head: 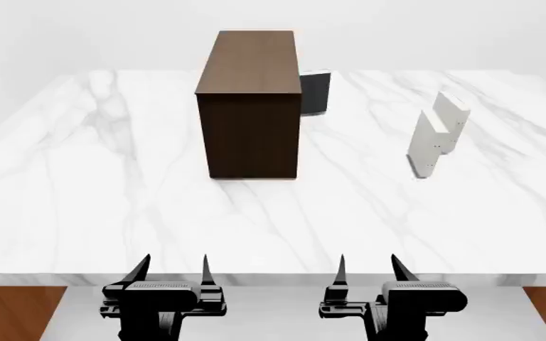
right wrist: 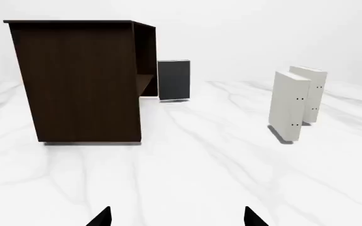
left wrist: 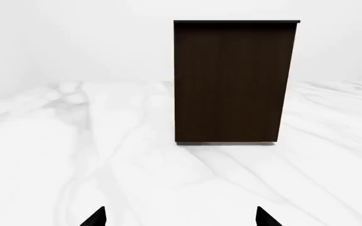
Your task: Pick up the book on the right and place it under the cabinet shelf.
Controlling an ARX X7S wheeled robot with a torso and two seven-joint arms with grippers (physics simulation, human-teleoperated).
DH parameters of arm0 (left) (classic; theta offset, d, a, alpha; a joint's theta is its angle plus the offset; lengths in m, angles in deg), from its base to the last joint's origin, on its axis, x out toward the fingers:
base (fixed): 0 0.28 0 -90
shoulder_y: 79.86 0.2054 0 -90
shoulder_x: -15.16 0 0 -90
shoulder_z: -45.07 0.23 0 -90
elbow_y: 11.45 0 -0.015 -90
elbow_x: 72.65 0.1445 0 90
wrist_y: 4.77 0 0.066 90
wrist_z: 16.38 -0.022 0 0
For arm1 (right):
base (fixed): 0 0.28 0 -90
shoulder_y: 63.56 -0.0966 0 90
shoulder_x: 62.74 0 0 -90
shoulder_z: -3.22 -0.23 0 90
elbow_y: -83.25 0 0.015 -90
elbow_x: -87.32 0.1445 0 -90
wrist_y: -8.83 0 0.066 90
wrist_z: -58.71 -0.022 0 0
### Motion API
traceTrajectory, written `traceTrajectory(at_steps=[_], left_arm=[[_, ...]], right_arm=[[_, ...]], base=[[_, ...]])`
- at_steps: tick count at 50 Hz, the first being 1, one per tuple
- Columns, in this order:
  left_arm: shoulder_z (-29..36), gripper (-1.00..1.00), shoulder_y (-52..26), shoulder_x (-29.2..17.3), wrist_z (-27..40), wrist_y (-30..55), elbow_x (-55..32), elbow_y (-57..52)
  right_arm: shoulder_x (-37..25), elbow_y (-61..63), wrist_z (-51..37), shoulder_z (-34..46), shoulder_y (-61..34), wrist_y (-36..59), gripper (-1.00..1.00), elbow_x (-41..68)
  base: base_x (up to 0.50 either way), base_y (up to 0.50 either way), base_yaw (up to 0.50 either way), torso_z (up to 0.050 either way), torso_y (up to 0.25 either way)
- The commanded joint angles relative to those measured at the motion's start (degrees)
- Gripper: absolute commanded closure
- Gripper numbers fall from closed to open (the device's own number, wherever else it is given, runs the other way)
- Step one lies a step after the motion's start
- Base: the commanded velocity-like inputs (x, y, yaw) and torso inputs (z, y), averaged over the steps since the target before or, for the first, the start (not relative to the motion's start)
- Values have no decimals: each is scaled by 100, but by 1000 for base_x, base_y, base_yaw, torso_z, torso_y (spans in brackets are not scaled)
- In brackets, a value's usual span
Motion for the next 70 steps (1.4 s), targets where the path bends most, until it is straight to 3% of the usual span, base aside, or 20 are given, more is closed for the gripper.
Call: traceTrajectory(at_steps=[1, 17, 23, 33, 41, 49, 60, 70], left_arm=[[109, -100, 19, -88, 102, -47, -97, -18], [275, -100, 126, -312, 285, 27, -658, -362], [233, -100, 27, -550, 406, 1063, -851, -1562], [23, -100, -653, -1127, 514, 3252, -1219, -3340], [-505, -100, -1699, -1446, 530, 5114, -1982, -4114], [-774, -100, -3399, -1858, 495, 6755, -2507, -4059], [-568, -100, -5108, -2329, 312, 7499, -2613, -3126], [-227, -100, -6152, -2443, 215, 7466, -2479, -2055]], right_arm=[[-88, 15, -123, 101, 11, 1, -100, 97], [-316, 159, -440, 287, 97, 23, -100, 404], [-377, 610, -553, 179, 26, 506, -100, 697], [-710, 2208, -830, -45, -639, 2231, -100, 1151], [-1068, 2922, -1012, -253, -1716, 3583, -100, 1421], [-1503, 2801, -1032, -385, -3478, 4973, -100, 1703], [-1951, 1265, -785, -114, -5349, 5246, -100, 1553], [-2019, -360, -516, 470, -6652, 4939, -100, 1249]], base=[[0, 0, 0, 0, 0], [0, 0, 0, 16, 0], [0, 0, 0, 50, 0], [0, 0, 0, 50, 0], [0, 0, 0, 50, 0], [0, 0, 0, 50, 0], [0, 0, 0, 50, 0], [0, 0, 0, 50, 0]])
